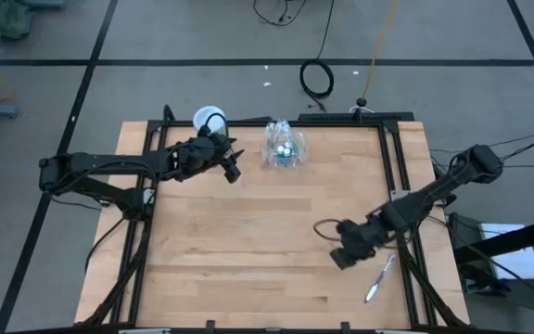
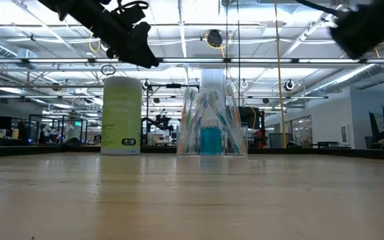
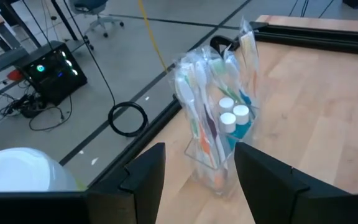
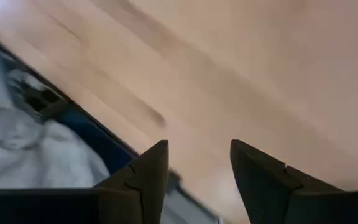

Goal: Pick & Place toothbrushing station
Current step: Put the purple toothbrush into the transparent organizer

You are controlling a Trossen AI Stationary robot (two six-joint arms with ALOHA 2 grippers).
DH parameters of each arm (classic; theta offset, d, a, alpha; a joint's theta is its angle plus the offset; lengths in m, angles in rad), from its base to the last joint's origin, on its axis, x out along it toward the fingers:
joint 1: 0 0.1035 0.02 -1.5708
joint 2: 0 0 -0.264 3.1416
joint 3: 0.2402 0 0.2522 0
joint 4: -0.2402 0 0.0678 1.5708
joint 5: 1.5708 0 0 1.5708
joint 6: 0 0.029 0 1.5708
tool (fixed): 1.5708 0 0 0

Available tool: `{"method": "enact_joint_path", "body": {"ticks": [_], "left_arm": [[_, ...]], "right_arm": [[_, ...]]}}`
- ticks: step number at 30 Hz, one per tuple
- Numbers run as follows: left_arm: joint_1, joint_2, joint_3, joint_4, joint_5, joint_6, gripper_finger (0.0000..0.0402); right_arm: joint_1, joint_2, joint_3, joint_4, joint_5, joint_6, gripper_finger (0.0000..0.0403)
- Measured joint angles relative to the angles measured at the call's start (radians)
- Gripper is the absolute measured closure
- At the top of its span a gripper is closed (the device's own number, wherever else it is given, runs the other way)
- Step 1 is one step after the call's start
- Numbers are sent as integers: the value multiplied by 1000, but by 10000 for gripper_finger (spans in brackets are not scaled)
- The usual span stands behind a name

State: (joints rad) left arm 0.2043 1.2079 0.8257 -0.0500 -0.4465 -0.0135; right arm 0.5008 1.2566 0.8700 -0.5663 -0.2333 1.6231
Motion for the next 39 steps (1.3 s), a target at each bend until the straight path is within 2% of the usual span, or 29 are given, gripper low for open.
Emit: {"method": "enact_joint_path", "body": {"ticks": [3, 9, 12, 16, 21, 27, 29, 33, 39], "left_arm": [[0, 0, 0, 0, 0, 1, 201], [0, 0, 0, -1, 0, 3, 201], [0, 0, 0, -8, 0, 9, 201], [0, 0, 0, -24, 0, 12, 201], [0, 0, 0, -28, 0, 34, 201], [0, 0, 0, -30, 0, 38, 201], [0, 1, 0, -30, 0, 38, 201], [0, 5, 0, -30, 0, 38, 201], [0, 5, 0, -28, 0, 37, 201]], "right_arm": [[73, 1, -18, 1, -27, 155, 238], [205, 3, -85, 4, 51, 499, 238], [265, 10, -124, 20, 7, 656, 238], [287, 22, -151, 1, -162, 695, 238], [287, 23, -173, -89, -137, 697, 238], [287, 23, -281, 77, -307, 719, 238], [287, 23, -311, 137, -293, 727, 238], [286, 22, -346, 153, -160, 715, 238], [286, 20, -362, 145, -110, 672, 242]]}}
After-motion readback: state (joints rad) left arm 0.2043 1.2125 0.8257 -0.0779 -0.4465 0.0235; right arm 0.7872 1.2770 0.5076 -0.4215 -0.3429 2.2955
